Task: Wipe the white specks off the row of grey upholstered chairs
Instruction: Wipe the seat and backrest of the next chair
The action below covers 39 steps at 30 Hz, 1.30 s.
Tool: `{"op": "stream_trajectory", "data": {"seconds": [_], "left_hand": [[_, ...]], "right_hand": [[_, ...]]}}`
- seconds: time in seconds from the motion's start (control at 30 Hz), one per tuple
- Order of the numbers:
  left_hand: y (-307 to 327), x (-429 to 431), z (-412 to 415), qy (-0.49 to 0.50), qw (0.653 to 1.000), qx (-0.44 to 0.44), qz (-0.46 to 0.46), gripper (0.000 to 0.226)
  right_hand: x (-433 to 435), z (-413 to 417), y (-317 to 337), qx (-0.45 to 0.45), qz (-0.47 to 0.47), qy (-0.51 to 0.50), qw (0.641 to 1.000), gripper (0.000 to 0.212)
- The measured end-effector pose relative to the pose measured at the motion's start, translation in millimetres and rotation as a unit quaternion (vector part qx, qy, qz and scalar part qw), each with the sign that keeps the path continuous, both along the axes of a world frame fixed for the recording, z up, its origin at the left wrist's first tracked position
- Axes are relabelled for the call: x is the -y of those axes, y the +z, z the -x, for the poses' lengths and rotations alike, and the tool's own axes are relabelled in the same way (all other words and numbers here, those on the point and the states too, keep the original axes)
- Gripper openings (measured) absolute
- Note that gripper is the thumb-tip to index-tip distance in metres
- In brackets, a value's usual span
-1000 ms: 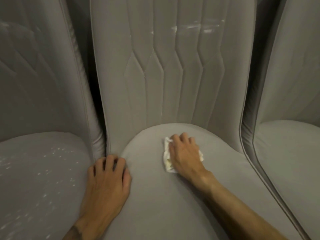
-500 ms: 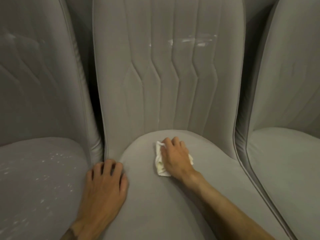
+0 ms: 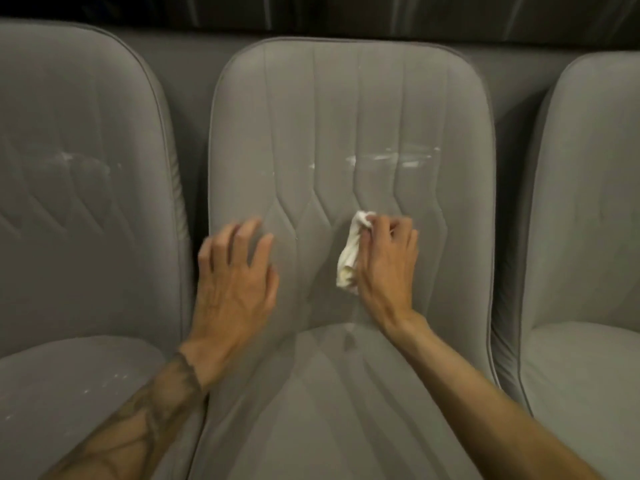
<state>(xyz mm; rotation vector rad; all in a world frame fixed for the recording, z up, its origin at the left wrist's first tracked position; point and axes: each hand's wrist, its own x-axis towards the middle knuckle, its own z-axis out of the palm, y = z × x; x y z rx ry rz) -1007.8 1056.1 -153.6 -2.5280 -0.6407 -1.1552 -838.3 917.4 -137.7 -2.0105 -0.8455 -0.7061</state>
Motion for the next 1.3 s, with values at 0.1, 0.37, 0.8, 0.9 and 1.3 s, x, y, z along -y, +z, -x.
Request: {"op": "stream_trajectory", "data": {"seconds": [0.1,0.37,0.8,0.9,1.3], "left_hand": [[37,-27,-21,-0.010,0.998,0.042,-0.046,0.048],[100,-72,-57,-0.043,0.991,0.109,-0.072,0.045],[94,-80,-62,-0.089,0.981,0.163,-0.051,0.055],[92,-80,-60,-0.094,0.982,0.156,-0.046,0.057],[91,-81,-58,-0.116,0.981,0.152,-0.036,0.059]], "right_hand": [[-2,-28,44,0.097,-0.009,-0.015,0.995,0.021],[-10,-93,85,0.218,0.022,-0.079,0.972,0.019],[-28,-113,119,0.231,-0.046,-0.122,0.964,0.021],[-18,-89,61,0.277,0.075,-0.046,0.957,0.023],[-24,-81,68,0.267,0.085,-0.022,0.960,0.022]]}}
